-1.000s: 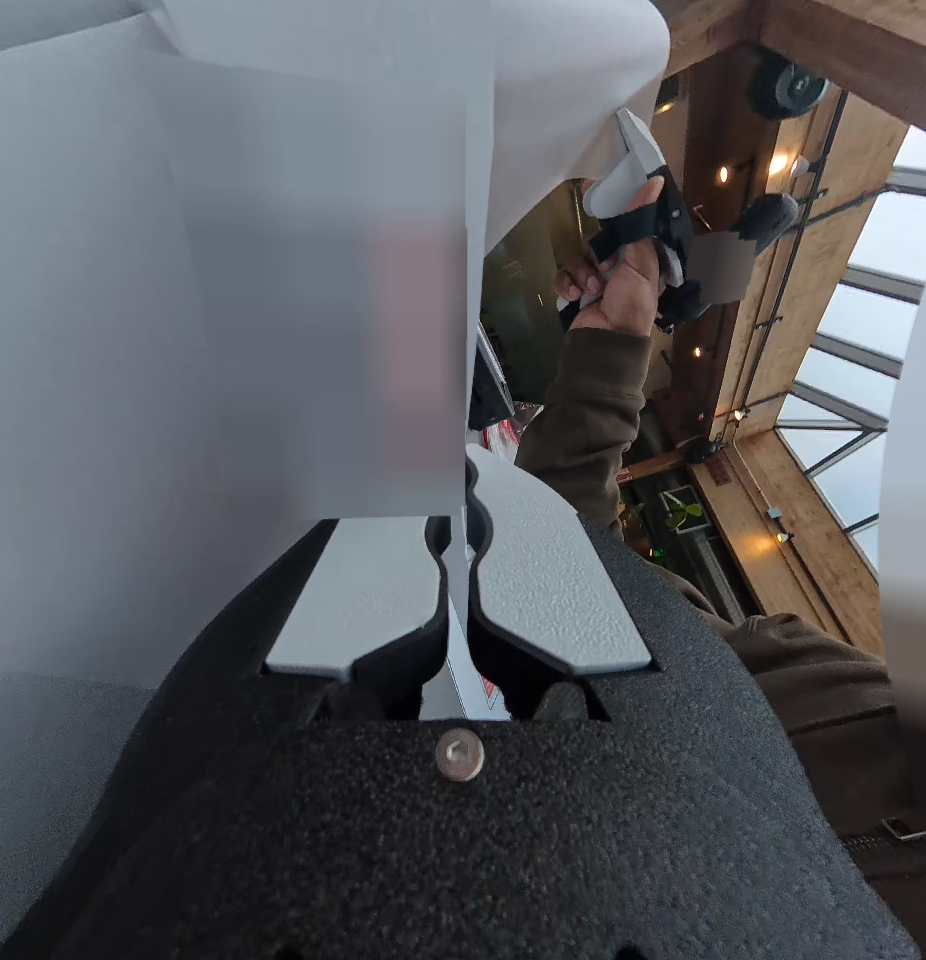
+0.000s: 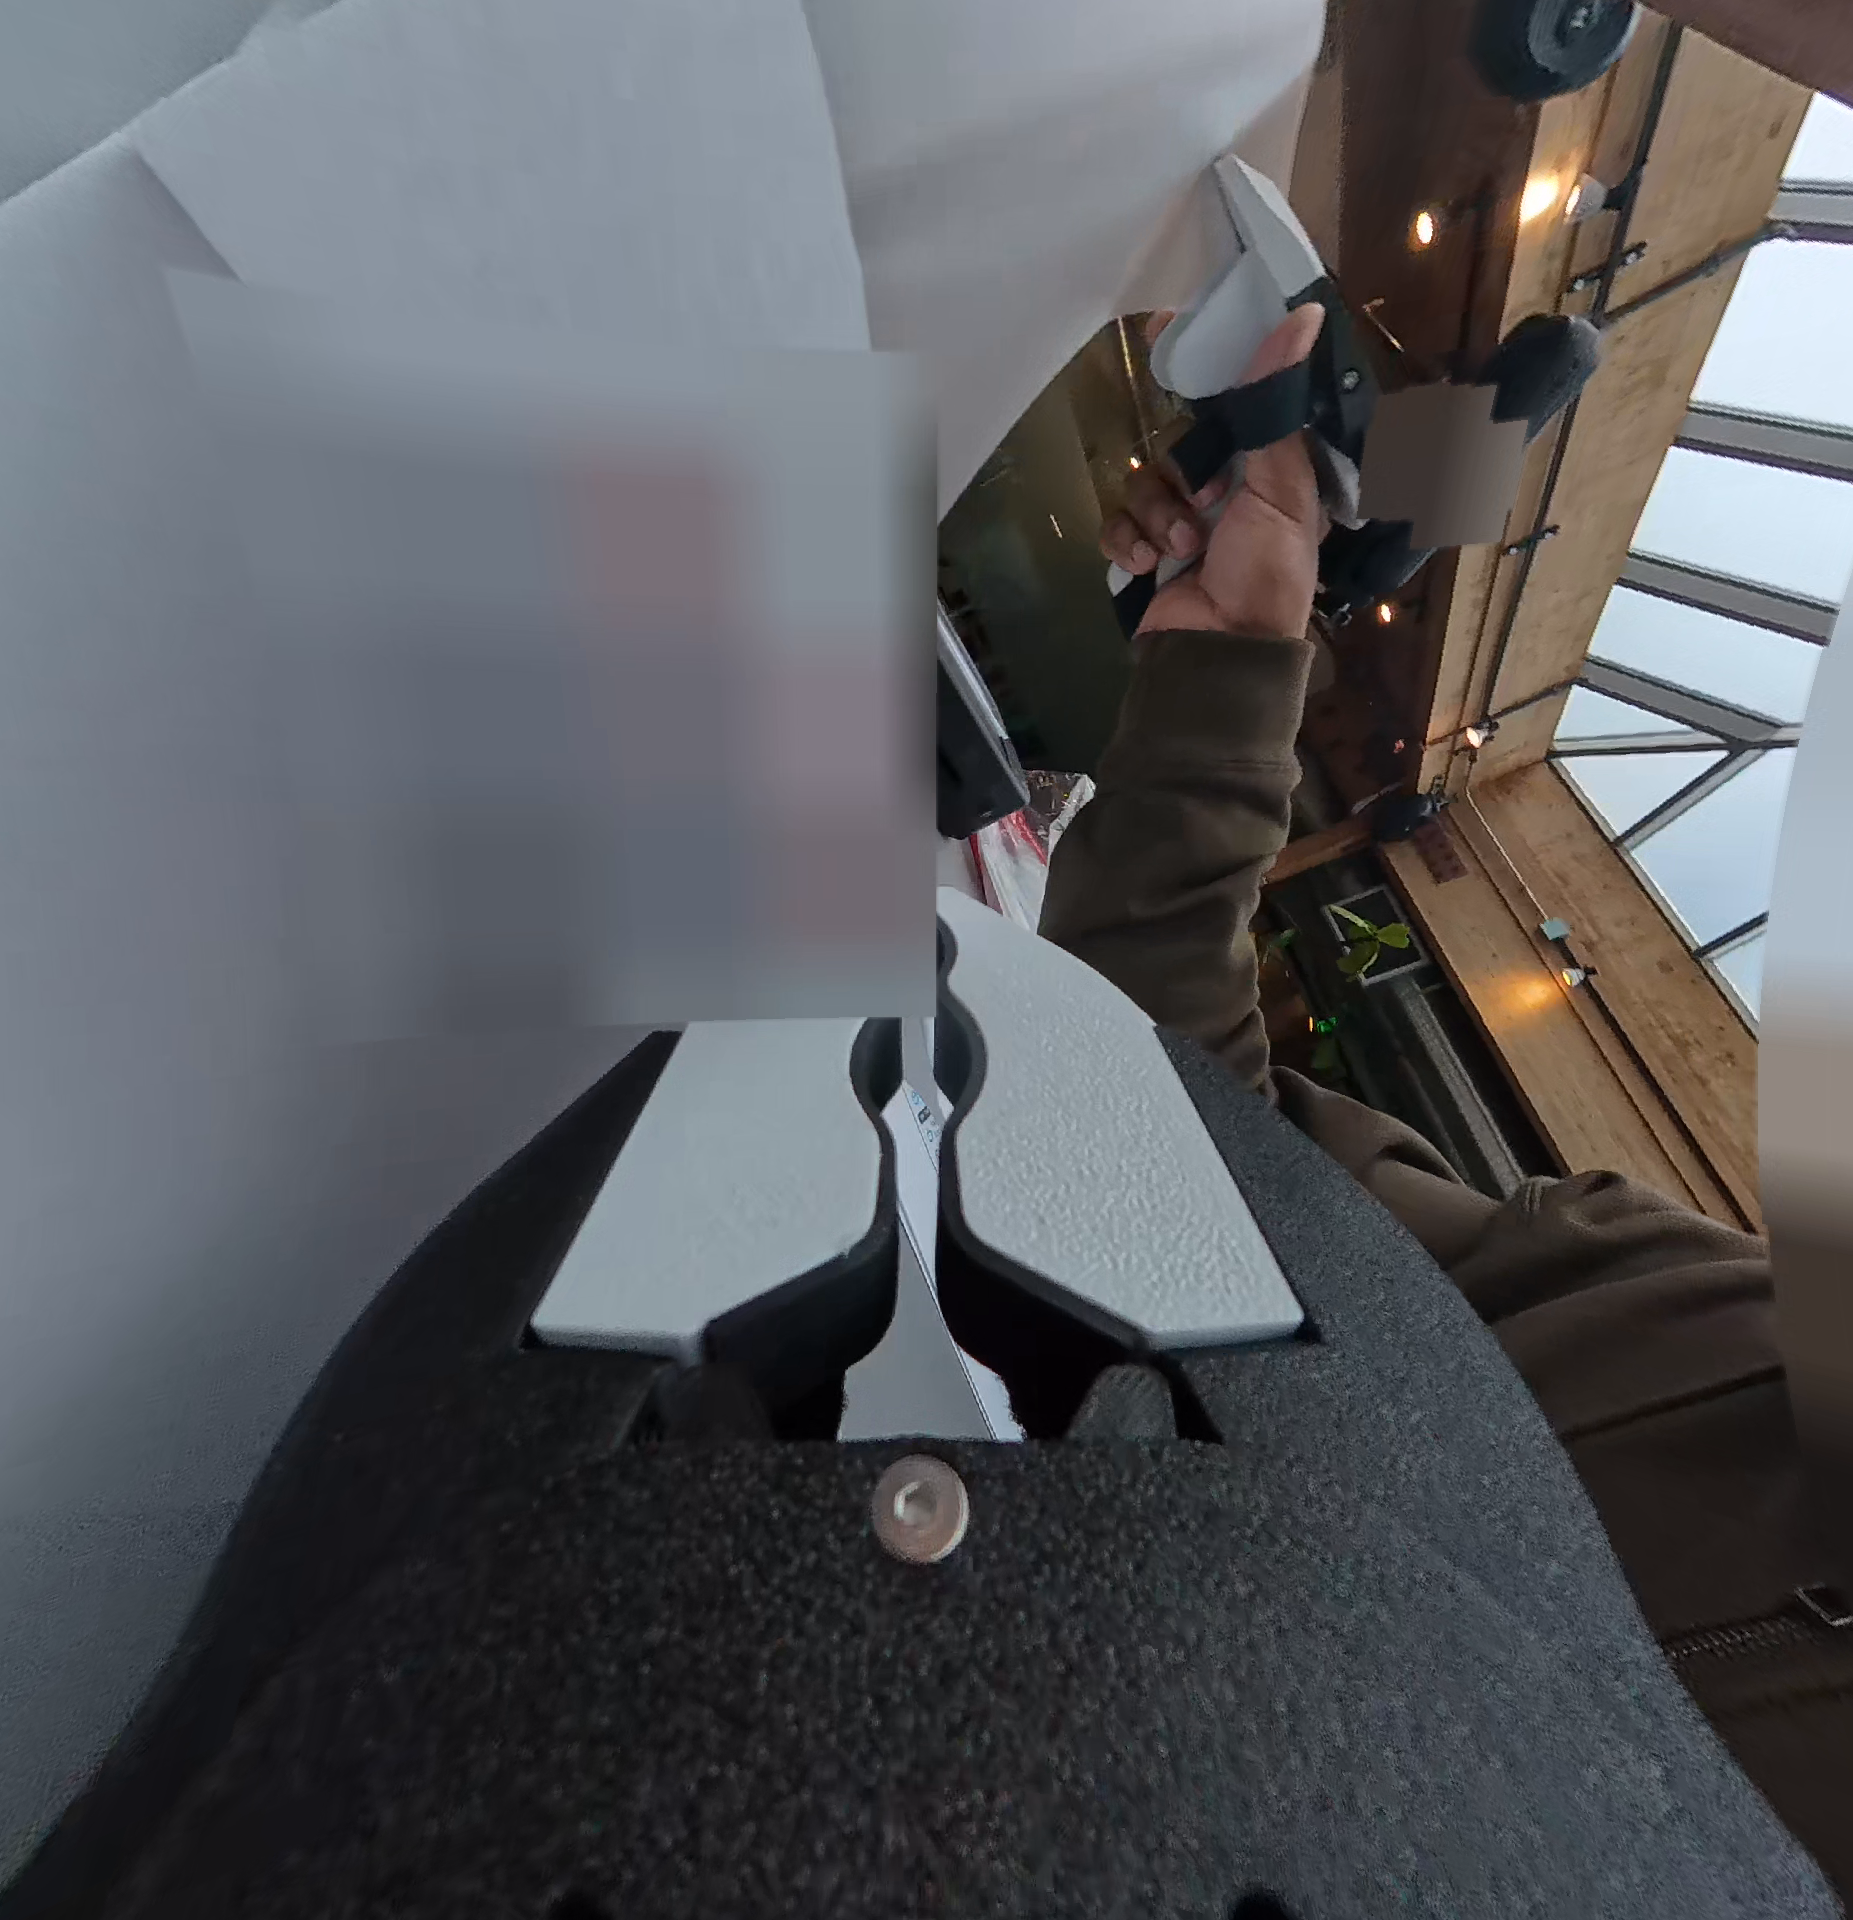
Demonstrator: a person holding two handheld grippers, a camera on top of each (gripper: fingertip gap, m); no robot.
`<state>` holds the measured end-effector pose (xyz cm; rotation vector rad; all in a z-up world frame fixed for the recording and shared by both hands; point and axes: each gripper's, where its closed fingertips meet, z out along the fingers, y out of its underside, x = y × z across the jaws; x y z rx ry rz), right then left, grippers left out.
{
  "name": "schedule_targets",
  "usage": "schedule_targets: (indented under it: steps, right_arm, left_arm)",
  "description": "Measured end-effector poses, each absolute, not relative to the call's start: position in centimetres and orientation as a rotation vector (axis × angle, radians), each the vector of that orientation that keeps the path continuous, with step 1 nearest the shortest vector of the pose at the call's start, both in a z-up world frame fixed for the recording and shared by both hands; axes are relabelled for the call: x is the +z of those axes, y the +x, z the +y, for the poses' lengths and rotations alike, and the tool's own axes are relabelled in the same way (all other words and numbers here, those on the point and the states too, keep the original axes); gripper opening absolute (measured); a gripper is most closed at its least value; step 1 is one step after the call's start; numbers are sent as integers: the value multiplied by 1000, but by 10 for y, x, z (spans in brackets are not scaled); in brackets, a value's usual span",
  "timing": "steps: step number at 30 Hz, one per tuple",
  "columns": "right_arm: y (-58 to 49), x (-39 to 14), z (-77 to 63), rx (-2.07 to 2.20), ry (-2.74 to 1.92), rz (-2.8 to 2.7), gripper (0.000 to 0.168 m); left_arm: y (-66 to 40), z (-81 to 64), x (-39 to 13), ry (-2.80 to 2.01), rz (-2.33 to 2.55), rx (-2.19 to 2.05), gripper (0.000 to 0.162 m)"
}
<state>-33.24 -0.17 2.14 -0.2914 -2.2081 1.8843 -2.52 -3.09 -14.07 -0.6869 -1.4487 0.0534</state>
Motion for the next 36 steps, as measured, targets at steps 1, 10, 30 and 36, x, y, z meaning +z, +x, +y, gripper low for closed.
schedule_targets:
  steps: [1,10,30,36]
  right_arm:
    - [-333,21,-2,1885,-292,-2207,0]
    - [-333,21,-2,1884,-294,-2211,0]
    - [-332,21,-3,1885,-289,-2213,0]
    - [-331,21,-3,1887,-287,-2215,0]
  left_arm:
    - [-24,-34,-146,-659,-1483,44,0]
    - [-20,-39,-159,-591,-1577,98,0]
    - [-15,-39,-159,-489,-1630,193,0]
    - [-18,-37,-159,-464,-1626,206,0]
